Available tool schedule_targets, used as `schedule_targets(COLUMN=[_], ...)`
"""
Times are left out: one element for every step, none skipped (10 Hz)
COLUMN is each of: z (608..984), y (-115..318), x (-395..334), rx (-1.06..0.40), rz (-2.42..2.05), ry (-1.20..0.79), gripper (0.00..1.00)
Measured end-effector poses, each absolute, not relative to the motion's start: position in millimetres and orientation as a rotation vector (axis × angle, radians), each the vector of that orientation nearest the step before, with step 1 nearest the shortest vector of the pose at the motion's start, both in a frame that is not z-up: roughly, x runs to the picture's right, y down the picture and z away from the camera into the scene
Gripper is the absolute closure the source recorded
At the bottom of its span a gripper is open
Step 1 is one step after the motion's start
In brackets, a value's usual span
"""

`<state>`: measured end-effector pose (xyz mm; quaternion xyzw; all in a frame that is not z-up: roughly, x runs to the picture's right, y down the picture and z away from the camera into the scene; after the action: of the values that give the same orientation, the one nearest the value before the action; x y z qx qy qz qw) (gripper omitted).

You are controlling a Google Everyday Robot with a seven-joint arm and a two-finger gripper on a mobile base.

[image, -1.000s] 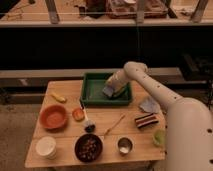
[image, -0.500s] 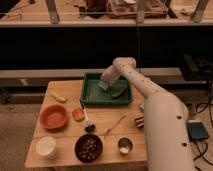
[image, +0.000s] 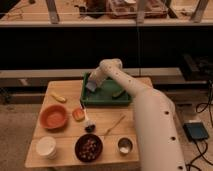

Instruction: Wipe tray with sponge

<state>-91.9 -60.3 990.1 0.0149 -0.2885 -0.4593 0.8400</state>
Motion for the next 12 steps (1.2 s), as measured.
schedule_targets(z=[982.8, 971.5, 961.4, 953.9, 944.7, 941.0, 939.0, 938.8, 941.8, 948.1, 955.6, 962.6], y=[-49.0, -31.4, -18.2, -9.1, -1.4, 0.7, -1.5, -5.4, -13.8, -24.6, -32.4, -42.2], x=[-99.3, -100.5, -97.8, -92.5, -78.7, -63.4, -47.0, -28.3, -4.9, 8.1, 14.3, 16.6], rx=[0.026, 0.016, 0.009, 0.003, -0.001, -0.003, -0.003, -0.004, -0.003, 0.001, 0.001, 0.005], rz=[-0.983, -0.994, -1.004, -1.011, -1.018, -1.020, -1.016, -1.009, -0.995, -0.987, -0.985, -0.986], ry=[-0.643, -0.685, -0.714, -0.731, -0.734, -0.730, -0.719, -0.701, -0.668, -0.642, -0.623, -0.604], gripper=[0.85, 0.85, 0.85, 0.85, 0.85, 0.85, 0.85, 0.85, 0.85, 0.85, 0.85, 0.85])
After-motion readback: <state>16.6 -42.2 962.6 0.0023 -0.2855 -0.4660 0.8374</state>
